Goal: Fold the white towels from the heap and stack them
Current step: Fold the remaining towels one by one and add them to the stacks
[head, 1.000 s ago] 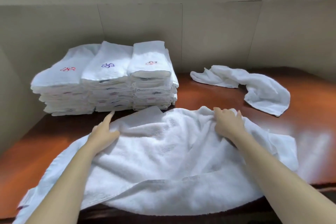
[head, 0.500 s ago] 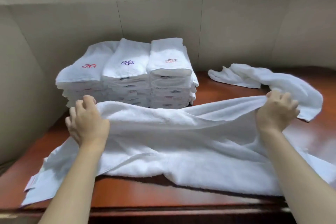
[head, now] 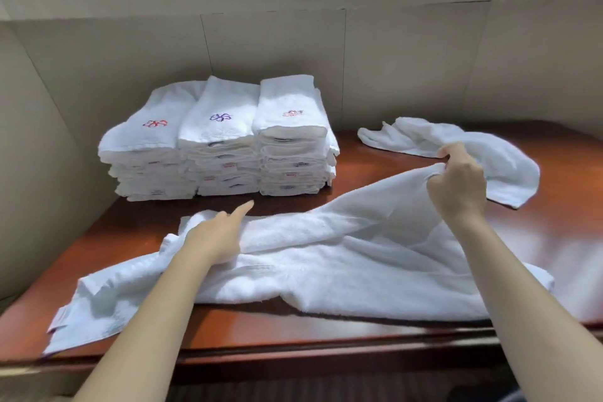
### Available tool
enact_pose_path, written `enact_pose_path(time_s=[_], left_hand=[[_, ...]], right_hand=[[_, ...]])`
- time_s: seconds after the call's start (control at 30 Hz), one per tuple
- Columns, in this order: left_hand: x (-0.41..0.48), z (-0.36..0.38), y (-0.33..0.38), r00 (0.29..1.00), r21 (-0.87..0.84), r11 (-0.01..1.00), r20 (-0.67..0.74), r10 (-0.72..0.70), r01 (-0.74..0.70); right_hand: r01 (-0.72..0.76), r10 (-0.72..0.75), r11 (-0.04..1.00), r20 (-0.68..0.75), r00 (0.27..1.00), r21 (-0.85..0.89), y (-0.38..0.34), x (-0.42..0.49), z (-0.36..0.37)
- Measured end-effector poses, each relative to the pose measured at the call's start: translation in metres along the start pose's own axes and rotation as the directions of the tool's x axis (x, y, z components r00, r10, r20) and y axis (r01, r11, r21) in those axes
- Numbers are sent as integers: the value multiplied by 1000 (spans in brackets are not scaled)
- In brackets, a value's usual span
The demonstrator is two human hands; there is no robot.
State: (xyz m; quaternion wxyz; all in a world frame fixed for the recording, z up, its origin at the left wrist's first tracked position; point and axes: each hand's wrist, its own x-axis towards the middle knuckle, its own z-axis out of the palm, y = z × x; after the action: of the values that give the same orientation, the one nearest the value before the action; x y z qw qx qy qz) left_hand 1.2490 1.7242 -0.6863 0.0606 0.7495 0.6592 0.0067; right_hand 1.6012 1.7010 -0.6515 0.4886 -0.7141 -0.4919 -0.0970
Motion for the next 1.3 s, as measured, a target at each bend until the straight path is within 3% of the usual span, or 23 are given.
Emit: enact_pose_path(time_s=[0.07, 0.13, 0.17, 0.23, 0.27, 0.3, 0.37, 0.43, 0.53, 0.63, 0.83, 0.87, 0.93, 1.0, 1.1, 1.2, 1.3], left_hand=[[0, -3, 1, 997, 53, 998, 59, -49, 46], [-4, -9, 1, 995, 89, 992, 40, -91, 87], [-6, -11, 0, 993, 63, 991, 18, -116, 115], [-14, -17, -4, 987, -7, 988, -45, -156, 156], [-18, -21, -6, 983, -21, 986, -76, -166, 165], [-22, -25, -9, 981, -28, 985, -93, -171, 169], [-30, -37, -16, 981, -41, 985, -92, -168, 165], [-38, -52, -24, 984, -230, 963, -78, -161, 139], [-54, -74, -29, 980, -608, 792, -110, -163, 63], [-65, -91, -32, 951, -731, 682, -206, -232, 8], [-78, -114, -45, 800, -500, 865, -502, -329, 43], [-82, -117, -44, 743, -471, 880, -567, -357, 64], [-93, -125, -44, 561, -394, 913, -735, -381, 105], [-103, -134, -42, 446, -254, 963, -854, -268, 92], [-110, -140, -44, 503, -123, 986, -863, -50, -113], [-119, -145, -47, 702, -418, 871, -700, -127, -259], [-132, -154, -52, 812, -643, 689, -568, -134, -335]], right_hand=[[-113, 116, 989, 24, 993, -97, 7, 6, -13], [-294, 296, 955, 143, 945, -32, 14, 14, -24], [-429, 397, 896, 230, 889, 113, 15, 18, -28], [-669, 531, 628, 410, 742, 398, 10, 19, -36], [-701, 537, 527, 451, 712, 480, 8, 18, -39], [-695, 520, 494, 464, 718, 523, 6, 18, -41], [-639, 468, 550, 436, 769, 538, 3, 16, -43], [-605, 459, 599, 394, 796, 524, -3, 15, -46], [-638, 526, 589, 365, 768, 496, -17, 17, -52], [-592, 499, 693, 319, 806, 412, -32, 23, -65], [-321, 306, 911, 96, 947, 258, -45, 37, -101], [-269, 259, 936, 72, 963, 229, -46, 40, -108], [-209, 210, 973, 3, 978, 97, -50, 44, -125], [-181, 177, 981, -77, 981, -62, -53, 47, -143], [-82, 43, 981, -214, 976, -176, -52, 49, -164], [53, -97, 974, -196, 976, -221, -51, 51, -180], [116, -161, 971, -213, 964, -210, -56, 52, -196]])
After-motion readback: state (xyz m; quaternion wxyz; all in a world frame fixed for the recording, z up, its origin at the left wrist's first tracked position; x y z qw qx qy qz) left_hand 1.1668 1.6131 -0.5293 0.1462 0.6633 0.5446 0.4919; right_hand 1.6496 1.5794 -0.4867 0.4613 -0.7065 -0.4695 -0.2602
